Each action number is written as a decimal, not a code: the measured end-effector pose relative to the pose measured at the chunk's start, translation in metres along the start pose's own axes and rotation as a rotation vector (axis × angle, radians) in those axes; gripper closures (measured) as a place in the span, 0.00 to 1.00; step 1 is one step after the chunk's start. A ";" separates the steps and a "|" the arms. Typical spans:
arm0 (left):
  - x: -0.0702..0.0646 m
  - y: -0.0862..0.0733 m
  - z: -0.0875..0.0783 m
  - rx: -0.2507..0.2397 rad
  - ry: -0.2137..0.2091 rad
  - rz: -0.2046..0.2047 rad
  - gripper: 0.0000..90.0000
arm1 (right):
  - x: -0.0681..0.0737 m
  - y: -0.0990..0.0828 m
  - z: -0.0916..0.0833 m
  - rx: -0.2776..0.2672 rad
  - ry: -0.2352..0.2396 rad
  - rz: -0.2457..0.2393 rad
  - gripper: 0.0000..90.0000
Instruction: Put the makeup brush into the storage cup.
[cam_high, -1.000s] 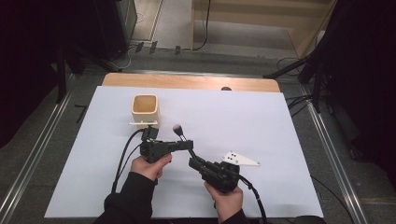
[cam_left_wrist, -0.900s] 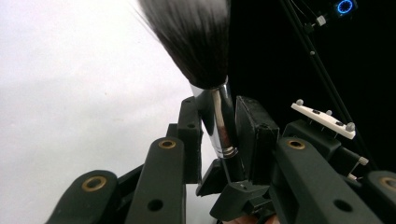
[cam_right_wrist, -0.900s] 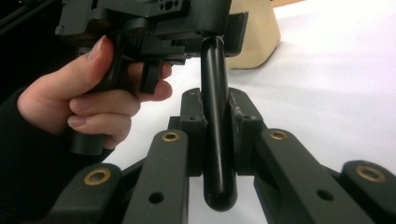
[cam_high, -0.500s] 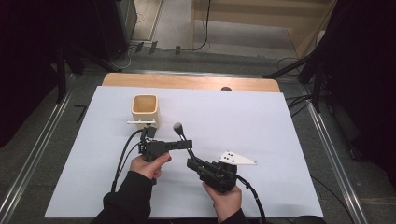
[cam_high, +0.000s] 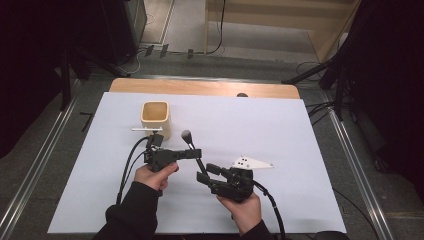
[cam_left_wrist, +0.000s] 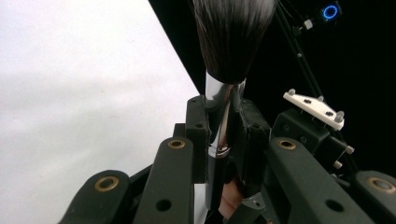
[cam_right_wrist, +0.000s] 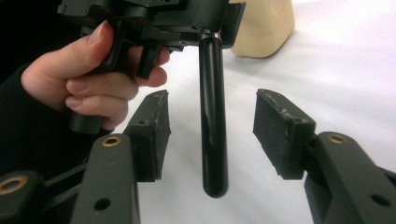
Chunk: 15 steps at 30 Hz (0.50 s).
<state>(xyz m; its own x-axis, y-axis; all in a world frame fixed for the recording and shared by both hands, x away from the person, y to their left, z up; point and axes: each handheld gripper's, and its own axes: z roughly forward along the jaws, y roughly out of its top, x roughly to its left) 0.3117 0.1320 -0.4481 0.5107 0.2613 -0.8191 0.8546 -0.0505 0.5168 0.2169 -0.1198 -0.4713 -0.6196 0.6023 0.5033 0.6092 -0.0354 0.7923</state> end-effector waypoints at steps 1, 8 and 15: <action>0.000 0.000 -0.001 0.011 0.011 0.007 0.87 | 0.000 0.001 0.000 0.007 0.005 -0.011 0.51; -0.003 0.004 -0.007 0.032 0.059 0.057 0.87 | -0.005 0.012 0.000 0.060 0.045 -0.033 0.49; -0.008 0.007 -0.011 0.095 0.111 0.126 0.87 | -0.013 0.017 -0.003 0.127 0.084 -0.060 0.46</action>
<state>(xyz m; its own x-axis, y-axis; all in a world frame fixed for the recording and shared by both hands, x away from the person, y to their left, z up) 0.3126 0.1399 -0.4351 0.6049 0.3521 -0.7143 0.7925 -0.1784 0.5832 0.2340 -0.1302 -0.4634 -0.6925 0.5313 0.4881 0.6243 0.1024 0.7744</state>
